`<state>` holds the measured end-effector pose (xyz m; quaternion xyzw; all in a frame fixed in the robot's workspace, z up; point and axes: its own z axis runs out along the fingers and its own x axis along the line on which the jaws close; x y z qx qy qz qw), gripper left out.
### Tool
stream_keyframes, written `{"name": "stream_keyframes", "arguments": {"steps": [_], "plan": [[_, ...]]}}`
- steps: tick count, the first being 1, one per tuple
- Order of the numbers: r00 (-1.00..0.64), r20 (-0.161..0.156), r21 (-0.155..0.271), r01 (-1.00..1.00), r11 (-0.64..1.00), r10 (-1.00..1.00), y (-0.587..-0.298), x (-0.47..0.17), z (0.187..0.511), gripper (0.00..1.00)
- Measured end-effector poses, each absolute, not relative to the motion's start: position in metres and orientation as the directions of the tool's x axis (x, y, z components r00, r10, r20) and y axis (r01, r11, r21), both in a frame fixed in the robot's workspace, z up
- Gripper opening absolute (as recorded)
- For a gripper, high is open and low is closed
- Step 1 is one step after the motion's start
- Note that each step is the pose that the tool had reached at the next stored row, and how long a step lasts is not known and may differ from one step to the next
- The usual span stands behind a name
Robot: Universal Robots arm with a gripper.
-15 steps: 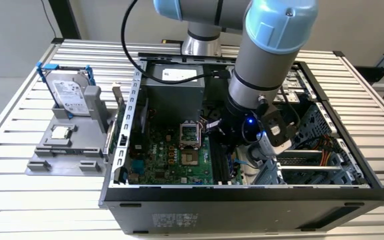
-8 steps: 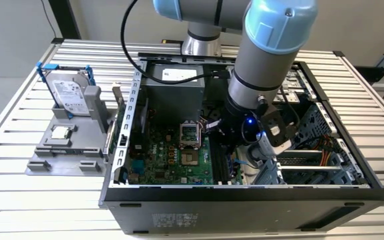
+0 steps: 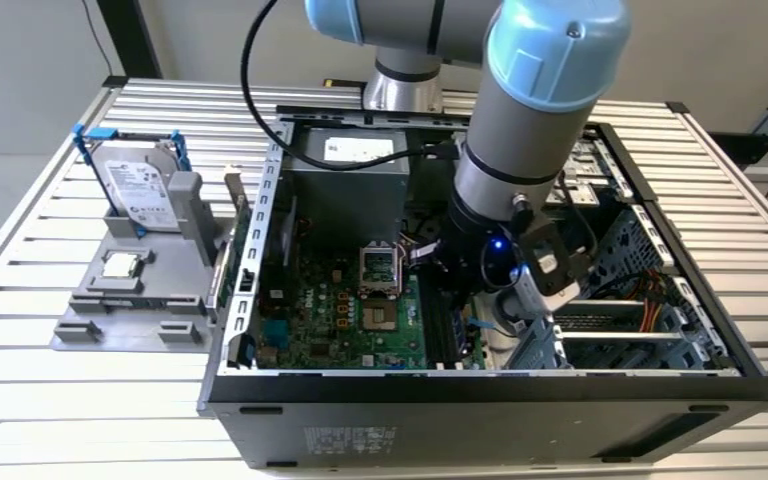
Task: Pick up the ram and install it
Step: 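Insert the ram into the slot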
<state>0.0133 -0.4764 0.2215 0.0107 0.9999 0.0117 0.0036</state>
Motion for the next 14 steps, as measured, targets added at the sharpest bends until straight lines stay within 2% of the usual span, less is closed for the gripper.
{"name": "stream_keyframes", "arguments": {"steps": [14], "plan": [[-0.999, -0.007, 0.024, 0.047, 0.999, 0.047, -0.4766, 0.0132, 0.2196, 0.0]]}}
